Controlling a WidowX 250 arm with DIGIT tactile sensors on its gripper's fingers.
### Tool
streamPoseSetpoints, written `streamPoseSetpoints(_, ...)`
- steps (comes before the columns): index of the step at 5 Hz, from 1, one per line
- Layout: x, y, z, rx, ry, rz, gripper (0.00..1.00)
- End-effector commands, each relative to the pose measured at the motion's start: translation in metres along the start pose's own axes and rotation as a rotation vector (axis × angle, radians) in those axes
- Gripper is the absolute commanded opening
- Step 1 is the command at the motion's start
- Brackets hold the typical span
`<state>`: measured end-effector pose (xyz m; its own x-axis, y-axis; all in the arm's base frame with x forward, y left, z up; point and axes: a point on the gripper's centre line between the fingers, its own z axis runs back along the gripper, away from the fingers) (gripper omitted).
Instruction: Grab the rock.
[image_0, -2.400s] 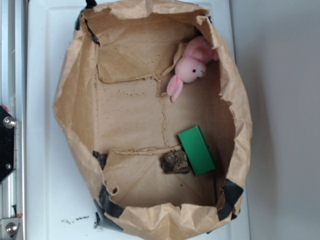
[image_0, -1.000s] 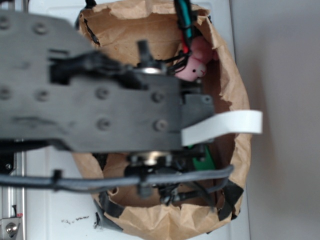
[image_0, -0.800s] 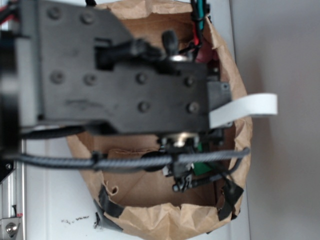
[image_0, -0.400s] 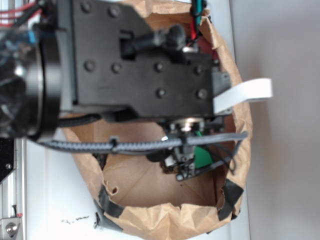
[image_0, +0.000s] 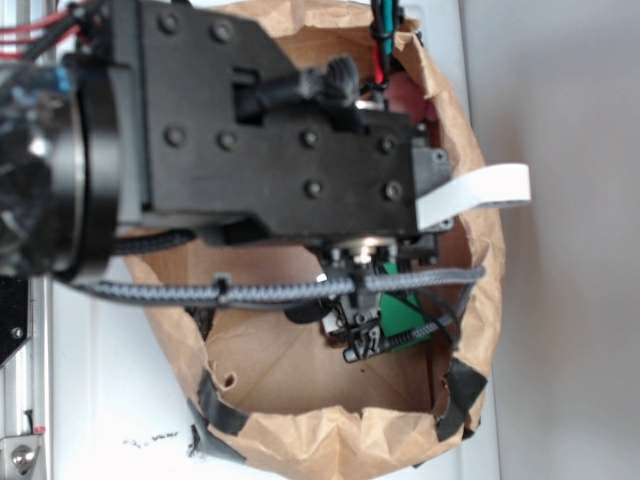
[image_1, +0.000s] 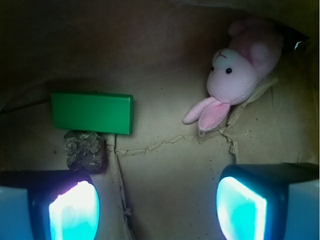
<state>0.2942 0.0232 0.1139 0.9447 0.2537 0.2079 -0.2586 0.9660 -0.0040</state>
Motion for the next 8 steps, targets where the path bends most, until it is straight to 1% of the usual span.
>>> streamPoseSetpoints(1, 0.000, -0.001, -0.003, 0.035, -0.105, 0.056, 1.00)
streamPoseSetpoints(2, -0.002, -0.009, -0.013, -0.017, -0.121, 0.048, 1.00)
streamPoseSetpoints(3, -0.006, -0.022, -0.017, -0.044, -0.079, 0.031, 1.00)
streamPoseSetpoints(4, -0.008, -0.031, -0.018, -0.042, -0.063, 0.041, 1.00)
streamPoseSetpoints(6, -0.017, -0.036, -0.002, -0.076, -0.073, 0.021, 1.00)
streamPoseSetpoints(8, -0.008, -0.048, 0.000, -0.085, -0.071, 0.042, 1.00)
